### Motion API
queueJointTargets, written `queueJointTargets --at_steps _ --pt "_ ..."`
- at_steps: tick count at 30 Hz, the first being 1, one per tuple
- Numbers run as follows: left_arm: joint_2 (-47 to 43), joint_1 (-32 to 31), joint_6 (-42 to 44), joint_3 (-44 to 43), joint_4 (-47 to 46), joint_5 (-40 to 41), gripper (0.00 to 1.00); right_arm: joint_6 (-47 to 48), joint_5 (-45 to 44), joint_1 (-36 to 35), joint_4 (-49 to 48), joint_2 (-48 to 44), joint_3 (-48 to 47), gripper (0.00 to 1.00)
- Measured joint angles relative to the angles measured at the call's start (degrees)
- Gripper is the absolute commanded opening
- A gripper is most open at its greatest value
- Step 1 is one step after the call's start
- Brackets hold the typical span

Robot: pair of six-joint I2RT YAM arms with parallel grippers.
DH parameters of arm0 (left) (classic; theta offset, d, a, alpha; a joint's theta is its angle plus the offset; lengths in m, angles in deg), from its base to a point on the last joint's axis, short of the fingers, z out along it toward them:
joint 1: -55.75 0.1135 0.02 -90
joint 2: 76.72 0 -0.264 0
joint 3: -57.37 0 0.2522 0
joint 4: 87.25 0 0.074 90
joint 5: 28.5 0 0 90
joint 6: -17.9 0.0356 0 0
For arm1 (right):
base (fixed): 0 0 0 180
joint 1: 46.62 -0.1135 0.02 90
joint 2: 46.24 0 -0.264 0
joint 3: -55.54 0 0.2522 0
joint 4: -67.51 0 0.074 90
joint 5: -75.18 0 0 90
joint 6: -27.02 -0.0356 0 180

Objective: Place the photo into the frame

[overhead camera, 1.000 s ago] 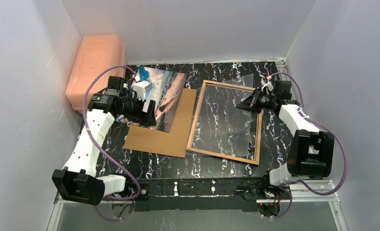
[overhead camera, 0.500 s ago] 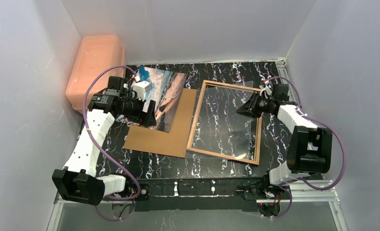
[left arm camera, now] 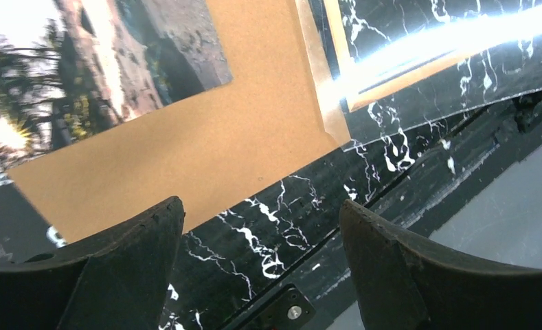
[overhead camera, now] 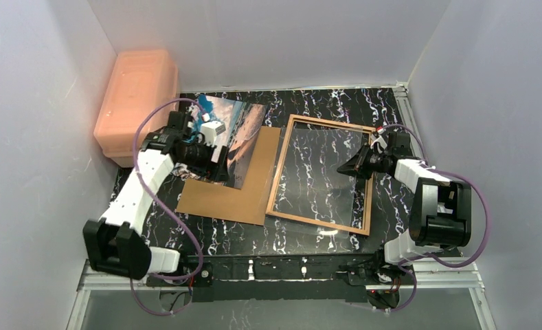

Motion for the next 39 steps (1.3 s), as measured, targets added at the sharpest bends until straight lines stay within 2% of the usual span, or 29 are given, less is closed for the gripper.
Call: queueJointTargets --at_steps 6,9,13,22,28,33,36,39 --pt "17.53 -8.24 -2.27 -3.3 -5.16 0.04 0.77 -0.72 0.81 1.51 -1.03 0.74 1.11 0.21" --pt "26.51 -11.72 -3.52 -6.84 -6.64 -0.07 0.71 -0.66 0.81 1.6 -1.18 0.85 1.11 0.23" --pt "33.11 -13.42 -4.39 -11.47 -7.41 -0.72 0.67 -0.66 0.79 1.73 -1.36 1.27 1.14 0.24" --pt "38.29 -15.17 -6.64 -16.06 -11.08 -4.24 0.66 -0.72 0.63 2.4 -1.6 1.81 1.44 0.29" --pt "45.07 -16.96 -8.33 -17.27 -12.55 -5.35 0.55 -0.74 0.55 2.67 -1.6 1.86 1.46 0.32" --pt "46.31 -17.31 -9.22 -18.6 -12.92 -5.95 0.46 -0.74 0.55 3.04 -1.55 1.86 1.46 0.33" --pt "46.51 -17.66 -9.68 -18.6 -13.31 -5.9 0.43 -0.76 0.55 3.28 -1.42 1.86 1.49 0.43" --pt "46.86 -17.79 -10.08 -18.62 -13.51 -5.75 0.4 -0.81 0.5 3.52 -1.36 1.81 1.84 0.44"
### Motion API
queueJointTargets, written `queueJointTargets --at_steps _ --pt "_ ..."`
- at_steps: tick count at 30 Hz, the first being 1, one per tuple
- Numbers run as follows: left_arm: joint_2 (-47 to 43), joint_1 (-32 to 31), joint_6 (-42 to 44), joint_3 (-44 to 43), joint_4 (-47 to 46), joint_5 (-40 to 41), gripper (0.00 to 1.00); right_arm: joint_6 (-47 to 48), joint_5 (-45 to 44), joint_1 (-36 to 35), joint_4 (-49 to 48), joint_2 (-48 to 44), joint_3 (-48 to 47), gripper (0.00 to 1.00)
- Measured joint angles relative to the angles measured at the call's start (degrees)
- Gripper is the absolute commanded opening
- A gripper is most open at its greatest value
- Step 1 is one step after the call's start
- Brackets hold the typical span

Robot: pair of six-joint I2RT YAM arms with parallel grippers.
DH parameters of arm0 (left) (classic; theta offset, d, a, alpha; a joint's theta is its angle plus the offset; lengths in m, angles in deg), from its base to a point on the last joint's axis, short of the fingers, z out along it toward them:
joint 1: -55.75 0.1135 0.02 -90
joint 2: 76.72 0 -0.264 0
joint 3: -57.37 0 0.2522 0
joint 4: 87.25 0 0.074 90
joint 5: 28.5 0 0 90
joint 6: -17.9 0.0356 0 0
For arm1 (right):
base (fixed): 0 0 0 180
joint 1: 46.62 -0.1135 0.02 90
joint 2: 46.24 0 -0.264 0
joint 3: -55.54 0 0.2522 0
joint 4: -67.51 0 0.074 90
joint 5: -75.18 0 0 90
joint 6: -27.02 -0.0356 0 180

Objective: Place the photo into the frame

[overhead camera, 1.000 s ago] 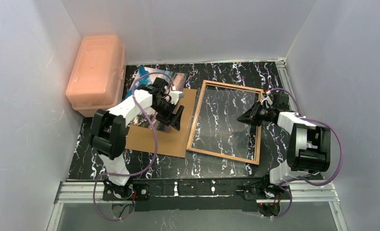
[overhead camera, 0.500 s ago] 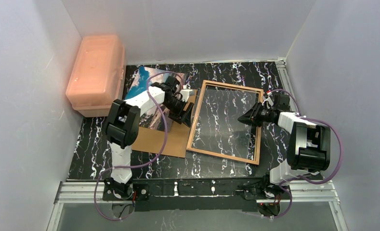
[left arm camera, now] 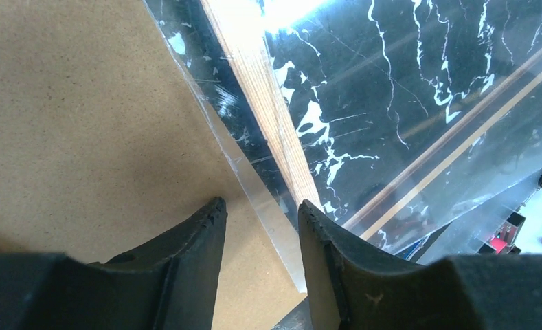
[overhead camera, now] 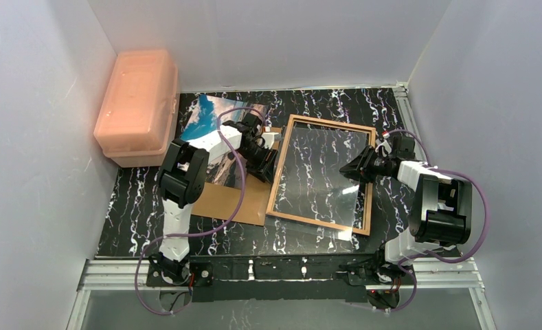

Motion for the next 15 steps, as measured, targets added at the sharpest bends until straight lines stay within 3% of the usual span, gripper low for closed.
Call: queueJointTargets --at_steps 5,15 --pt "0.15 -0.2 -0.57 -0.24 0.15 1.55 0.34 0.02 -0.13 0.57 0.48 -0.02 0.55 0.43" --pt "1.2 -0.39 -0.9 -2.05 1.68 3.54 0.33 -0.04 -0.59 2.05 2.69 -3.21 1.86 0.32"
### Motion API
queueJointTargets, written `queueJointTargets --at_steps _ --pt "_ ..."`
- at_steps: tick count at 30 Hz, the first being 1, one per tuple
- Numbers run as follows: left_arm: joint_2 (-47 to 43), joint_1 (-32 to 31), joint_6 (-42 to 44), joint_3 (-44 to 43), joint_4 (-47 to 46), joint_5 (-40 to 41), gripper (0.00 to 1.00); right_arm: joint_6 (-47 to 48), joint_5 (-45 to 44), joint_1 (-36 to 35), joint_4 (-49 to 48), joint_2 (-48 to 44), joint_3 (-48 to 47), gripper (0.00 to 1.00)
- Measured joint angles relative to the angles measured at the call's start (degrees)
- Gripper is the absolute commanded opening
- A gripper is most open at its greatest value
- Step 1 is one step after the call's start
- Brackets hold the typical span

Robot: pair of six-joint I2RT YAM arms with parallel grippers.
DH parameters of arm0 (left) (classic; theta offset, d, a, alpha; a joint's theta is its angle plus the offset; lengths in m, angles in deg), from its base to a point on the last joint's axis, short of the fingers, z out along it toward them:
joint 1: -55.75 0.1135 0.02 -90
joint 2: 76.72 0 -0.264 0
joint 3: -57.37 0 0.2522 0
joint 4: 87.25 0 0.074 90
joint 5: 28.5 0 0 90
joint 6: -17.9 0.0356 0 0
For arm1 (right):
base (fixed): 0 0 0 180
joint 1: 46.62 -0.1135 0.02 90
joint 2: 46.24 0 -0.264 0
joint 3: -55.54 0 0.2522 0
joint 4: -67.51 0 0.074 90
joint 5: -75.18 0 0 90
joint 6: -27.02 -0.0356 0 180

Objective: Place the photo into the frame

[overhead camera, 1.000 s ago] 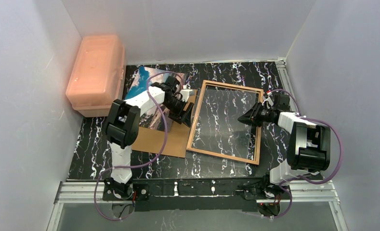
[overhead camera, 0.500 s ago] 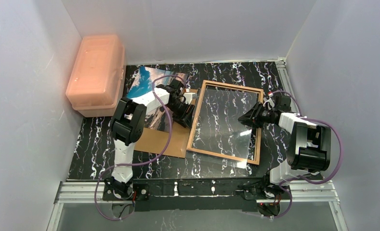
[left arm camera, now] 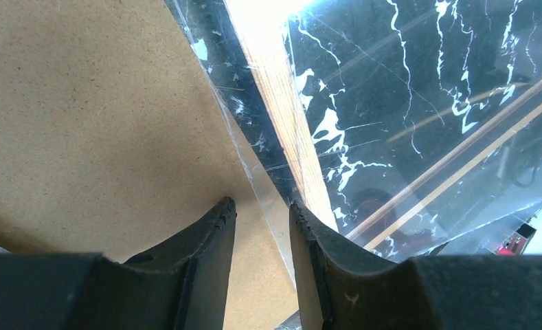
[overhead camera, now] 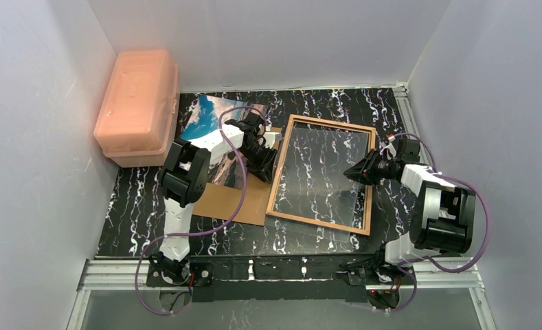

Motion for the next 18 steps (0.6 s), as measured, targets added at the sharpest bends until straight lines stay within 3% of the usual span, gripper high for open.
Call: queueJointTargets --at_steps 3,6,10,12,18 --pt "0.0 0.0 0.0 0.0 0.0 0.0 0.33 0.02 -0.33 0.39 0.66 -0.44 0.0 0.31" --pt "0.0 0.0 0.0 0.0 0.0 -0.02 0.36 0.02 -0.68 0.42 0.83 -0.46 0.0 0.19" --pt "-0.02 0.0 0.09 -0.37 0.48 -0.39 0.55 0.17 -1.62 0.42 1.53 -0.96 -0.13 0.05" --pt "-0.07 -0.09 -0.2 -1.14 1.09 -0.81 0.62 0.44 -2.89 0.42 3.43 -1.09 -1.38 0.04" --pt "-1.16 -0.13 1.03 -1.77 1.75 -0.28 0.62 3.54 -7.19 0.42 6.56 -1.09 -6.6 0.03"
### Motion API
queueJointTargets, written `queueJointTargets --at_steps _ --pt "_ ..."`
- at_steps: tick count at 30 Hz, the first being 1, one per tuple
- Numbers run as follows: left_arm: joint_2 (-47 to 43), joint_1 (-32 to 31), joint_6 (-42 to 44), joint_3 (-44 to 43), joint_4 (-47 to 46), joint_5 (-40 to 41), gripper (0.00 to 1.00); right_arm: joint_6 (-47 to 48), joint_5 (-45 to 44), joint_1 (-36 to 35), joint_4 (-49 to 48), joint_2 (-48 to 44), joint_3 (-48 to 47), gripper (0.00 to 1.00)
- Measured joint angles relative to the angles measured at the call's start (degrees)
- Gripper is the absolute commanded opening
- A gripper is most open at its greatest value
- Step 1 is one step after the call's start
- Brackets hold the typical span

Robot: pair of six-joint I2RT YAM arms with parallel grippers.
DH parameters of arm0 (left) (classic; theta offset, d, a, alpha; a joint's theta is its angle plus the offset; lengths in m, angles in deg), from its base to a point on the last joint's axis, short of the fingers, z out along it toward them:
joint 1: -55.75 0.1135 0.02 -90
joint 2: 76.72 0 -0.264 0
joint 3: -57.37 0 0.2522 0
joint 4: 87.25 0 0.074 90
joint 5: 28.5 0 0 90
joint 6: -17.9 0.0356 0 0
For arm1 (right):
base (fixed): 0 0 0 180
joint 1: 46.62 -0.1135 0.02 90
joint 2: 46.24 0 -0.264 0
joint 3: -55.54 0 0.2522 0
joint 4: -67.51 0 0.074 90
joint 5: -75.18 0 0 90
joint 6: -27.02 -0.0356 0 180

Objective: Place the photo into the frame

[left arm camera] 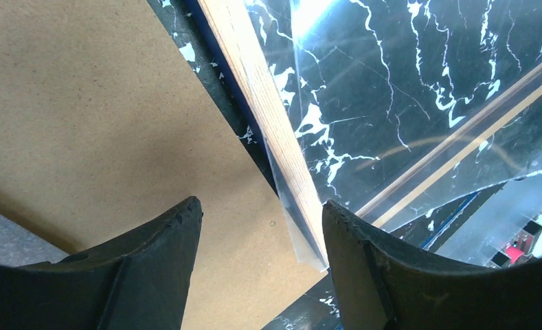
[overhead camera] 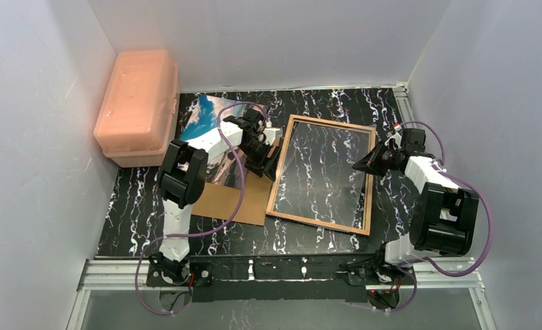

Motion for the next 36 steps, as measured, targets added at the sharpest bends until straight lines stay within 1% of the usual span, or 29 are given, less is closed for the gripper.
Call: queueJointTargets --at_steps 7,11,15,21,24,26,36 --pt "-0.26 0.0 1.44 -0.28 0.2 1.44 0.58 5.05 -3.89 0.02 1.14 0.11 -0.98 0.04" --pt "-0.26 0.0 1.88 -0.28 0.17 2.71 0.55 6.58 -4.17 0.02 1.03 0.11 -0.98 0.04" --pt "-0.26 0.0 2.08 -0.28 0.13 3.54 0.51 7.85 -3.96 -0.59 0.28 -0.22 -0.96 0.01" --pt "-0.26 0.0 2.01 -0.28 -0.28 4.42 0.44 10.45 -2.23 -3.13 -1.25 -6.58 -0.42 0.01" --pt "-0.26 0.0 1.99 -0.28 -0.31 4.72 0.43 11.45 -0.09 -4.37 -3.74 -10.32 -0.31 0.01" --pt "-0.26 0.0 2.01 -0.28 -0.33 4.87 0.43 12.0 1.09 -5.16 -5.25 -11.15 -0.33 0.01" --pt "-0.26 0.0 2.03 -0.28 -0.31 5.05 0.42 14.45 1.18 -5.55 -5.33 -6.93 -0.68 0.01"
